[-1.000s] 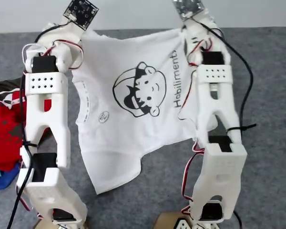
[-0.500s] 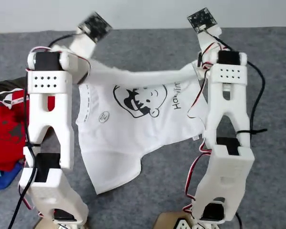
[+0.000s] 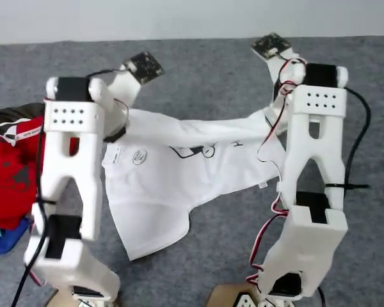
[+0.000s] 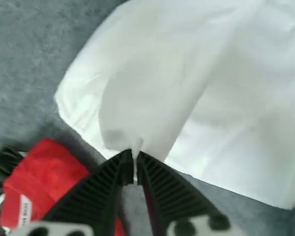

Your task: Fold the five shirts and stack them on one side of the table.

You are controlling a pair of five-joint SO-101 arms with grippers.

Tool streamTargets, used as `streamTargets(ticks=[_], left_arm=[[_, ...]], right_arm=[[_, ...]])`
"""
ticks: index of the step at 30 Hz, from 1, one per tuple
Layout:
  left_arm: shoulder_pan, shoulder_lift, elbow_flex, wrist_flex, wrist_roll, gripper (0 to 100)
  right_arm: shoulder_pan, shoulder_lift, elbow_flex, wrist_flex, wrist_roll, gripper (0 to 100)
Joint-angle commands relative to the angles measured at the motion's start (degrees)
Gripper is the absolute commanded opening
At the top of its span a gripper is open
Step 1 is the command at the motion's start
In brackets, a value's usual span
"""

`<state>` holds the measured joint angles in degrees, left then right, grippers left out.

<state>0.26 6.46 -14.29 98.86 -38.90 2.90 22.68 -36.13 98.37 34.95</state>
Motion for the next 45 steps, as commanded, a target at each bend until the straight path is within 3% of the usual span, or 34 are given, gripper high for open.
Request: streamTargets(ticks=[1,12,18,27,32,38,45], left_arm=[[2.3,-10.1,9.8,1.8,-0.4,0],[5.5,-31.6,38.9,1.8,-0.4,0],[7.0,-38.0,48.5,1.5,-0.4,0],[6.7,-39.2,51.0,0.4,-0.3,1],[6.5,-39.2,51.0,0.6,-0.2,8],[5.8,-39.2,50.9,1.6,-0.3,11],[2.0,-39.2,46.6,1.7,-0.4,12]], right_arm=[[2.0,-3.9,-3.5,4.2,1.1,0.9],[4.1,-3.6,1.2,4.4,1.2,0.9],[3.6,-3.6,6.6,4.0,1.3,0.9],[3.5,-3.5,7.4,4.0,1.3,0.9],[3.5,-3.6,7.4,4.1,1.3,1.9],[4.4,-6.5,6.3,4.2,1.1,22.4],[4.8,-12.3,6.3,4.1,1.2,24.3]])
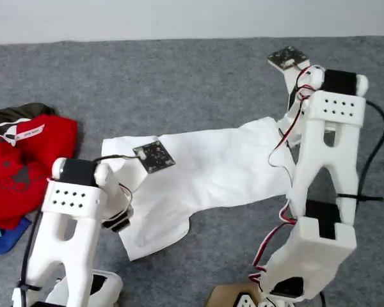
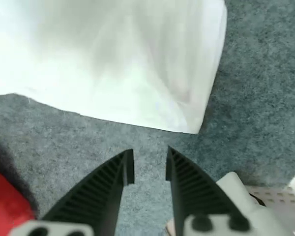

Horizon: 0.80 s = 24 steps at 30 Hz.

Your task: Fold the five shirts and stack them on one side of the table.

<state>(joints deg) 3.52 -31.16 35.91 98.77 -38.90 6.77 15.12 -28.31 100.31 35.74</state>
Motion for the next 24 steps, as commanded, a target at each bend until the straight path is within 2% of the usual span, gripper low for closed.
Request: streamTargets(ticks=[1,5,10,14,19,21,24], left_arm=[[-1.8,-1.6,-4.5,1.8,-0.5,12],[-5.2,-1.3,-9.6,-2.2,0.4,11],[-10.5,-1.1,-9.4,-18.6,12.8,11],[-8.7,-1.1,-3.0,-32.2,19.0,6],[-4.9,-1.1,6.9,-48.6,21.8,4],[-4.4,0.1,9.0,-52.9,22.6,4],[-4.6,6.2,8.0,-55.3,23.4,4]], right_arm=[[0.9,-4.9,-1.5,2.2,0.4,24.3],[0.8,-5.1,-1.5,2.1,0.4,24.3],[0.7,-5.2,-1.5,2.1,0.0,24.2],[0.9,-5.9,-1.5,2.3,-4.1,24.1],[0.9,-9.6,-1.5,2.3,-8.9,24.0],[0.9,-11.2,-1.3,2.3,-10.1,24.0],[0.9,-12.6,-1.1,2.4,-11.3,24.0]])
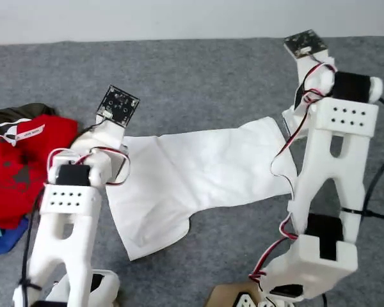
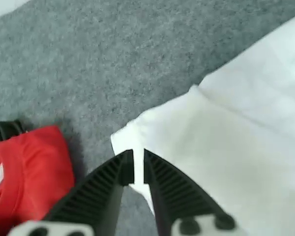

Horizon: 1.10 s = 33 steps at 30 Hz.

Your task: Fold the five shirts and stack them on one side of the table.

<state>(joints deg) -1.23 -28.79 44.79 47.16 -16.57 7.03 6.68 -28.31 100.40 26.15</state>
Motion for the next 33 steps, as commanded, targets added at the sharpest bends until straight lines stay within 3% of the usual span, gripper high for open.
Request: streamTargets(ticks=[1,7,14,18,24,33], left_arm=[[0.0,6.7,-2.2,-3.8,1.1,4],[-0.9,22.8,-14.9,-2.5,1.1,4],[-1.1,31.6,-27.5,4.3,1.1,4],[-1.3,33.8,-28.5,4.8,1.1,4],[-2.5,35.6,-28.6,4.6,1.1,4],[-2.1,39.1,-29.1,3.8,1.1,4]], right_arm=[[0.7,-4.3,-1.1,2.3,-2.1,24.0],[-0.2,1.7,-1.1,-0.2,-3.3,24.0],[-4.8,11.9,-1.5,-10.7,-6.6,24.0],[-8.7,17.4,-1.5,-16.3,-6.4,22.0],[-10.8,22.6,-1.5,-24.7,-6.3,0.3],[-12.0,29.4,-1.5,-29.9,-4.1,1.0]])
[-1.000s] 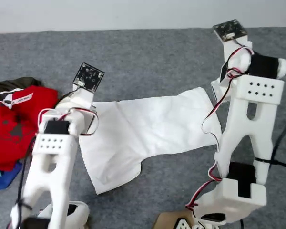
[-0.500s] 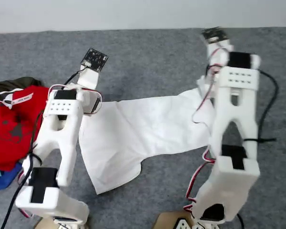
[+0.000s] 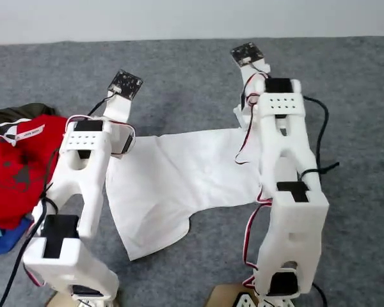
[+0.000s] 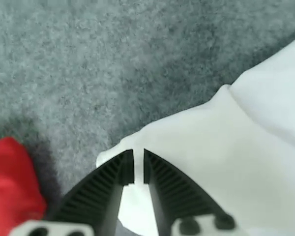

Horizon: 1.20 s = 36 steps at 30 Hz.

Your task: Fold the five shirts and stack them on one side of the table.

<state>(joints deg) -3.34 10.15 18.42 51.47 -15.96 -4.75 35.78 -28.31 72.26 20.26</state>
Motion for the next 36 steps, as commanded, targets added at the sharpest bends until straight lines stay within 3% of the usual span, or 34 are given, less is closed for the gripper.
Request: streamTargets(ticks=[1,9,16,23,36], left_arm=[[0.0,0.9,-3.4,-0.3,0.4,4],[-0.4,9.7,-9.2,3.2,0.4,4],[-1.3,17.4,-19.8,12.1,0.4,4],[-7.7,19.4,-24.2,14.4,0.4,4],[-6.9,19.4,-39.0,29.3,0.2,4]], right_arm=[[-0.2,1.3,-1.5,-2.3,2.5,1.0],[2.0,7.2,-2.3,-6.7,2.8,1.0],[5.9,14.7,-13.1,-6.1,2.8,1.0],[6.5,20.7,-26.8,2.0,2.8,1.0],[2.9,22.8,-47.3,16.0,2.9,1.0]])
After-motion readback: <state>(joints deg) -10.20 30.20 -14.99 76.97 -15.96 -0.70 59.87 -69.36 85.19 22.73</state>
